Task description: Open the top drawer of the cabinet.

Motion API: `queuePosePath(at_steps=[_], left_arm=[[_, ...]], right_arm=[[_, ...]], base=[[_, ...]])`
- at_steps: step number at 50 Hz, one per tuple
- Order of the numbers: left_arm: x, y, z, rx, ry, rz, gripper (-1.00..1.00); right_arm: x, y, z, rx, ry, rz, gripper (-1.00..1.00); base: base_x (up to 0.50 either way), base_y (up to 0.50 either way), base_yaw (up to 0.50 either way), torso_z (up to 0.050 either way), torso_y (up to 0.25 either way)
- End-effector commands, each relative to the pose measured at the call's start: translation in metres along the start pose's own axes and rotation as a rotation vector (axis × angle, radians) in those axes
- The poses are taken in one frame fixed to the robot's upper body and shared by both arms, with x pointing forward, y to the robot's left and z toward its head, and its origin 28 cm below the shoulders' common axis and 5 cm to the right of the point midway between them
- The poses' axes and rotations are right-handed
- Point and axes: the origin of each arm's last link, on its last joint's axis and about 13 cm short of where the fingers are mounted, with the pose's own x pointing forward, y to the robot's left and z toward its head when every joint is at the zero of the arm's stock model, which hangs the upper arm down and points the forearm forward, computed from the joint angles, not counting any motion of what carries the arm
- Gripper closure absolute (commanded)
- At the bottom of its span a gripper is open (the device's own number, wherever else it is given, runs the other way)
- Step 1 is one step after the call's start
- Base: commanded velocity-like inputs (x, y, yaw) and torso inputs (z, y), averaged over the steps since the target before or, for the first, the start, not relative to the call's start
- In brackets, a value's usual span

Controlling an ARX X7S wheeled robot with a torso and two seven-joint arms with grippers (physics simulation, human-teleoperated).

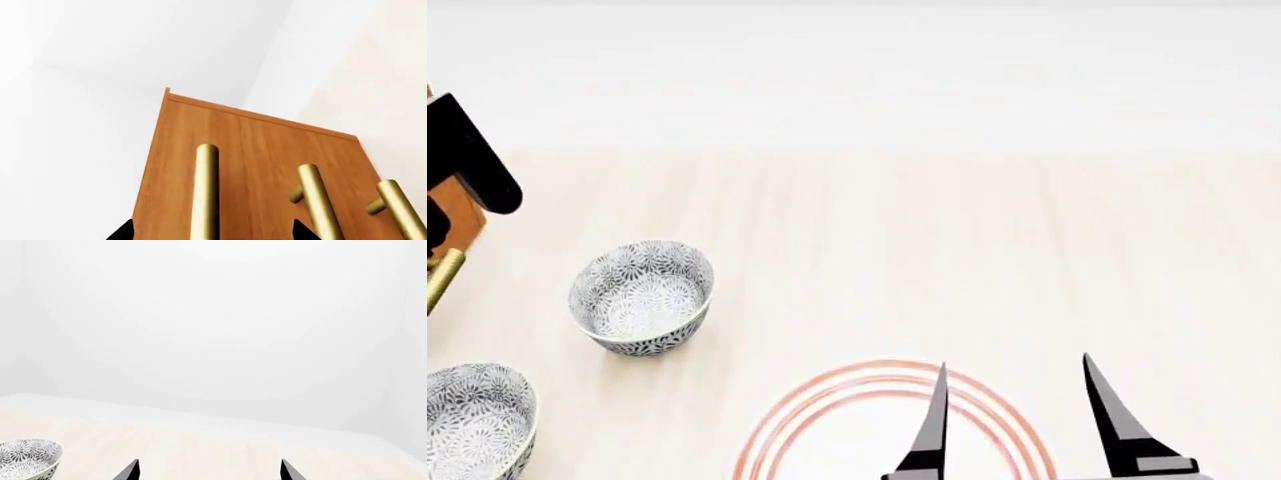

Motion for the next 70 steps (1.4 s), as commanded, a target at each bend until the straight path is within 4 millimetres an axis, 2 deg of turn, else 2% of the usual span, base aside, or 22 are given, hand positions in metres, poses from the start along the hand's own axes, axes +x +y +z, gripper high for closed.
queuePosePath(at_steps=[1,43,54,62,70], left_arm=[[0.005,-0.004,0.0,0.027,0.019,-0.003,-1.0],[0.025,-0.013,-0.01,0.098,0.132,0.022,-1.0],[0.027,-0.011,-0.015,0.096,0.161,0.03,-1.0],[0.03,0.001,-0.023,0.081,0.21,0.069,-1.0],[0.031,0.001,-0.026,0.086,0.219,0.076,-1.0]], right_arm=[[0.0,0.0,0.0,0.0,0.001,0.0,-1.0],[0.001,0.0,-0.005,-0.007,0.013,0.004,-1.0],[0.001,0.001,-0.006,-0.009,0.016,0.007,-1.0],[0.0,0.001,-0.006,-0.01,0.016,0.009,-1.0],[0.001,0.002,-0.006,-0.012,0.017,0.011,-1.0]], base=[[0.0,0.0,0.0,0.0,0.0],[0.0,0.0,0.0,0.0,0.0],[0.0,0.0,0.0,0.0,0.0],[0.0,0.0,0.0,0.0,0.0],[0.0,0.0,0.0,0.0,0.0]])
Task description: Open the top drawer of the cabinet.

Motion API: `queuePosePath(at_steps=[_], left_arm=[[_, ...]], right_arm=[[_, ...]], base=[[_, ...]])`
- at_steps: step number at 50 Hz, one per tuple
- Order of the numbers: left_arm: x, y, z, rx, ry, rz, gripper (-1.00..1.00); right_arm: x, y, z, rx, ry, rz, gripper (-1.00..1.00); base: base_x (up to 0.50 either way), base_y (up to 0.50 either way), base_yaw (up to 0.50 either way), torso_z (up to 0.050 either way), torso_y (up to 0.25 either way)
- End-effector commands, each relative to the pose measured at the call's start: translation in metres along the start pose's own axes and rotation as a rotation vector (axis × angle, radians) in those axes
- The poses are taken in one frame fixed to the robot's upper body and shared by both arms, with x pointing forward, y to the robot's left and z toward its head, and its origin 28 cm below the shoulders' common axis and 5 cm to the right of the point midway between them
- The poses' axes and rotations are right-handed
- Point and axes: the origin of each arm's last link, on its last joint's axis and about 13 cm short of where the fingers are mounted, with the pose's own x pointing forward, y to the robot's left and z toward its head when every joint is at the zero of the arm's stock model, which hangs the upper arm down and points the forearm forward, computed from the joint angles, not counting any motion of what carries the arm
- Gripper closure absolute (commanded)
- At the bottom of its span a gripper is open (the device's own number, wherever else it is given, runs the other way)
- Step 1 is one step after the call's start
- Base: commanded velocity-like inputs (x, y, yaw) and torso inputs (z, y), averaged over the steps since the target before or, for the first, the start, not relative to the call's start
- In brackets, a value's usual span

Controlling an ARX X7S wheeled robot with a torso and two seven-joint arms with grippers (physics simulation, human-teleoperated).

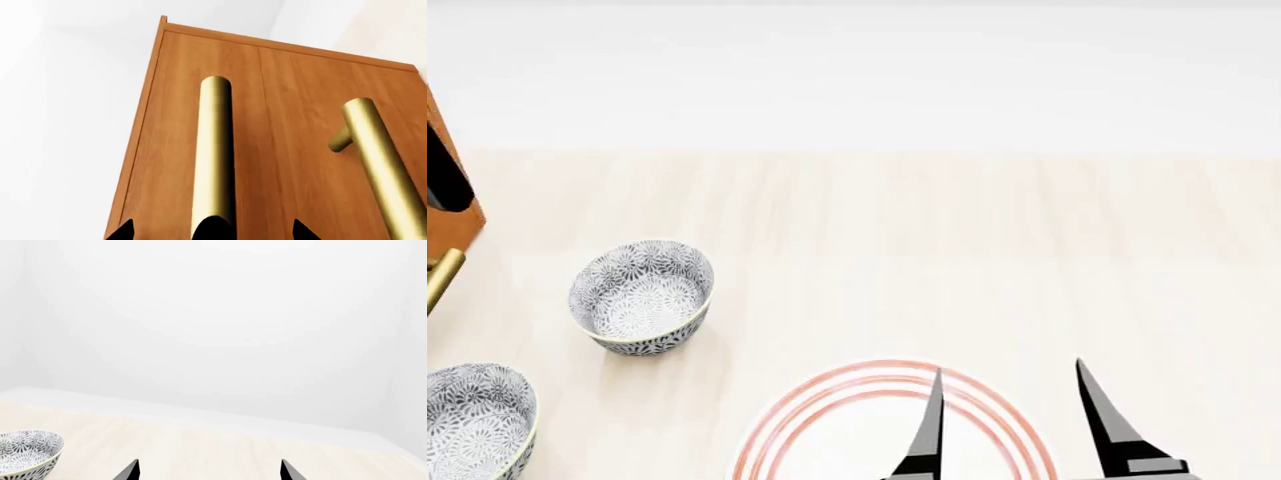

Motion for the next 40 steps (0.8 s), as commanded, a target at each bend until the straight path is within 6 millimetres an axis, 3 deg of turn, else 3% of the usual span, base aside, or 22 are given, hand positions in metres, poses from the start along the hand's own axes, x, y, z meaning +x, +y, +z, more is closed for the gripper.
queuePosePath(at_steps=[1,7,8,40], left_arm=[[0.003,0.002,-0.005,0.0,0.027,0.015,-1.0],[0.004,-0.004,-0.003,0.031,0.009,0.017,-1.0],[0.004,-0.004,-0.003,0.03,0.006,0.016,1.0],[-0.003,0.007,0.008,-0.003,-0.067,0.05,1.0]], right_arm=[[0.0,0.001,0.0,-0.002,0.002,0.004,-1.0],[0.0,0.0,-0.001,-0.001,0.003,0.003,-1.0],[0.0,0.0,-0.001,-0.002,0.002,0.003,-1.0],[0.0,0.0,0.001,-0.004,-0.002,0.004,-1.0]], base=[[0.0,0.0,0.0,0.0,0.0],[0.0,0.0,0.0,0.0,0.0],[0.0,0.0,0.0,0.0,0.0],[0.0,0.0,0.0,0.0,0.0]])
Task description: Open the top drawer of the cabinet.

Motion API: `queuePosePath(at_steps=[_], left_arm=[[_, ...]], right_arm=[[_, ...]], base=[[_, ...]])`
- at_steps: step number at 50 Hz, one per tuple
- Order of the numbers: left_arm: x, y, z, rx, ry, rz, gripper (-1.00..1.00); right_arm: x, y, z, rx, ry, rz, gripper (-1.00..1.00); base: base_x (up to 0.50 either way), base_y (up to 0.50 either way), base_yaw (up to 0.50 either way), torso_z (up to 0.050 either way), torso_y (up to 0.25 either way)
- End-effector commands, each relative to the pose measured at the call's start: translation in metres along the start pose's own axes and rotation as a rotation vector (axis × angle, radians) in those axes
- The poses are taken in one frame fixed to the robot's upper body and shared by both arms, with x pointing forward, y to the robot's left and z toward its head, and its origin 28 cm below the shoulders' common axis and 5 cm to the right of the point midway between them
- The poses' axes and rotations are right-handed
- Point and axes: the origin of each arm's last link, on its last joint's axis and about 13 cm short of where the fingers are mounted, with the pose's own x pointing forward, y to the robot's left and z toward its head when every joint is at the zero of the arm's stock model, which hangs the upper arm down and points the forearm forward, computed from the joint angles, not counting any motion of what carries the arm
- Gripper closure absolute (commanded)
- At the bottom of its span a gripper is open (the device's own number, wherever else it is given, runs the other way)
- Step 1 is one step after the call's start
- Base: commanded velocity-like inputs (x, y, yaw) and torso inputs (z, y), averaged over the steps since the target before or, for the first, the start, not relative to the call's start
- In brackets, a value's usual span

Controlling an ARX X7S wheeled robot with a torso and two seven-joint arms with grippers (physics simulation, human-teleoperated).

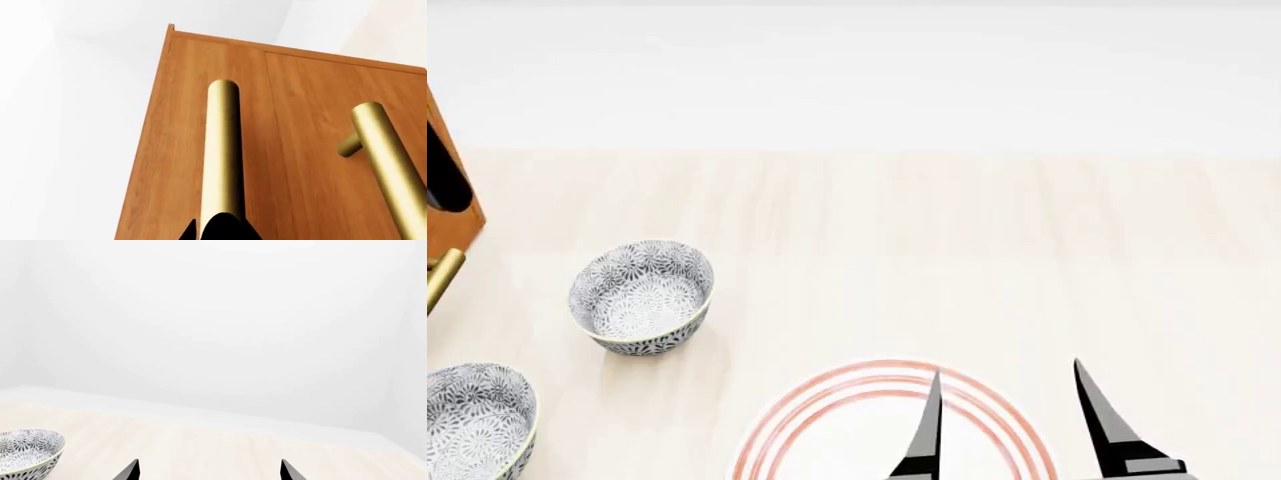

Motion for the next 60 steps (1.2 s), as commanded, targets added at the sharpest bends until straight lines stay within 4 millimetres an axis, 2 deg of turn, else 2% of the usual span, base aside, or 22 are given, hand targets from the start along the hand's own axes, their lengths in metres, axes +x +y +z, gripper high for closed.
queuePosePath(at_steps=[1,24,60], left_arm=[[-0.006,0.008,0.011,-0.022,-0.056,0.029,1.0],[-0.032,0.032,0.044,-0.024,-0.199,0.074,1.0],[-0.052,0.032,0.07,-0.046,-0.326,0.063,1.0]], right_arm=[[0.0,0.0,0.001,-0.001,-0.003,0.0,-1.0],[-0.001,-0.001,0.006,0.003,-0.009,0.009,-1.0],[-0.002,-0.001,0.004,0.007,-0.006,-0.001,-1.0]], base=[[0.0,0.0,0.0,0.0,0.0],[0.0,0.0,0.0,0.0,0.001],[0.0,0.0,0.0,0.001,0.001]])
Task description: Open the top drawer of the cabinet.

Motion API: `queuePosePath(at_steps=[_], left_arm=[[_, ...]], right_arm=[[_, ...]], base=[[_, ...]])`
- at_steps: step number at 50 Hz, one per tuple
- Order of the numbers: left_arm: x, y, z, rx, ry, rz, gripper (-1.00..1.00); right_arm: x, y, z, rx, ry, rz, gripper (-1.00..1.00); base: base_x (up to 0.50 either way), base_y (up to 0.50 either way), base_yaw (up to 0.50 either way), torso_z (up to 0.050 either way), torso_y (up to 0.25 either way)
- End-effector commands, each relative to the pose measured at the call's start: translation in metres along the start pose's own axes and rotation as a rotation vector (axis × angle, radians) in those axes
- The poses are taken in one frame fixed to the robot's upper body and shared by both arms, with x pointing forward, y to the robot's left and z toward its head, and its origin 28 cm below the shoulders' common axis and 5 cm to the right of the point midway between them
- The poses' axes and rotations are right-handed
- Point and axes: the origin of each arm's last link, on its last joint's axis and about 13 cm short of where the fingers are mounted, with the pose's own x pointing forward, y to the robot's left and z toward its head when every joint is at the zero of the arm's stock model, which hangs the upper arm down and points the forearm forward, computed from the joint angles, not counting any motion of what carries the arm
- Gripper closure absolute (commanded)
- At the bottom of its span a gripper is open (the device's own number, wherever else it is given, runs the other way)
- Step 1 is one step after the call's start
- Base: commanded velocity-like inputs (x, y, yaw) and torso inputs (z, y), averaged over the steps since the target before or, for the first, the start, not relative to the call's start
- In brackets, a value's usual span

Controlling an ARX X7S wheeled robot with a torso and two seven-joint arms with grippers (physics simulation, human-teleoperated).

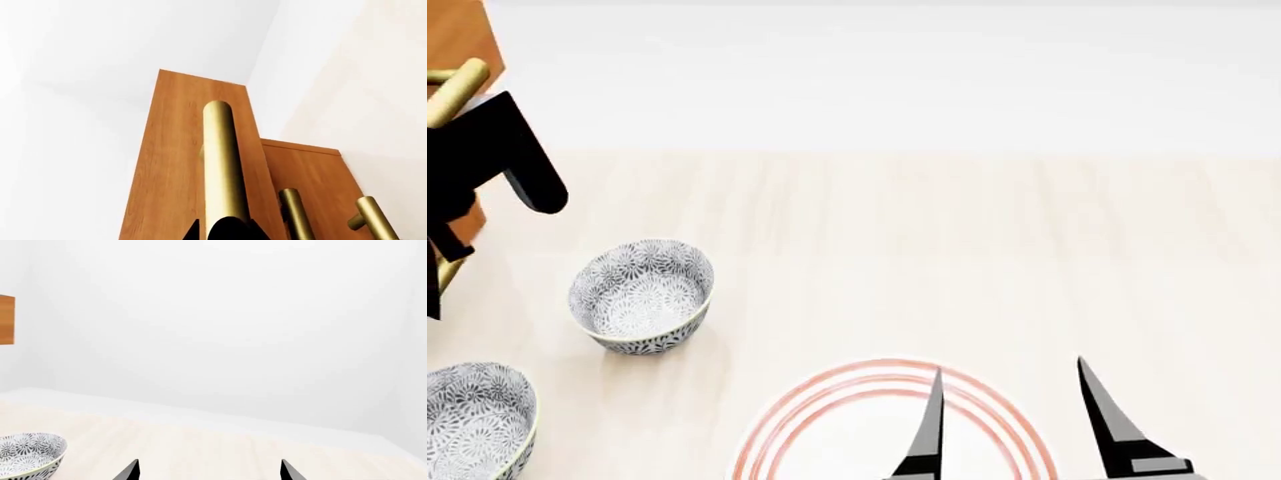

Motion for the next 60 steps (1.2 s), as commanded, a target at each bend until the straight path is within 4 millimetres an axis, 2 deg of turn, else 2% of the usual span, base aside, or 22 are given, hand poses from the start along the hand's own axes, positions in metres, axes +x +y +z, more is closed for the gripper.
queuePosePath(at_steps=[1,2,3,18,28,40,50,54,60], left_arm=[[-0.011,0.021,0.031,0.035,-0.124,0.175,1.0],[-0.011,0.021,0.031,0.034,-0.125,0.173,1.0],[-0.012,0.02,0.03,0.039,-0.124,0.167,-1.0],[-0.028,0.021,0.034,-0.052,-0.196,0.165,-1.0],[-0.042,0.013,0.017,-0.074,-0.228,0.16,-1.0],[-0.072,0.002,0.0,-0.119,-0.324,0.138,-1.0],[-0.099,0.016,-0.008,-0.213,-0.398,0.131,-1.0],[-0.102,0.029,-0.009,-0.301,-0.394,0.117,-1.0],[-0.098,0.055,-0.008,-0.53,-0.363,0.011,-1.0]], right_arm=[[0.0,0.0,-0.001,0.001,0.002,-0.002,-1.0],[0.0,0.0,-0.001,0.001,0.002,-0.002,-1.0],[0.0,0.0,-0.001,0.001,0.002,-0.002,-1.0],[-0.001,0.0,-0.002,0.0,0.001,-0.006,-1.0],[-0.001,0.001,-0.003,0.002,0.001,-0.006,-1.0],[-0.001,0.002,-0.004,0.001,0.005,-0.003,-1.0],[-0.001,0.003,-0.006,-0.003,0.008,-0.003,-1.0],[-0.001,0.003,-0.005,-0.005,0.008,-0.002,-1.0],[-0.001,0.003,-0.005,-0.007,0.009,0.0,-1.0]], base=[[0.0,0.0,-0.01,0.0,0.0],[0.01,0.0,-0.01,0.0,0.0],[0.0,0.0,-0.01,0.0,0.0],[0.0,0.0,0.0,0.001,0.002],[0.0,0.0,0.0,0.001,0.003],[0.0,0.0,0.0,0.001,0.003],[0.0,0.0,0.0,0.0,0.002],[0.0,0.0,0.0,0.0,0.0],[0.0,0.0,0.0,0.0,0.0]])
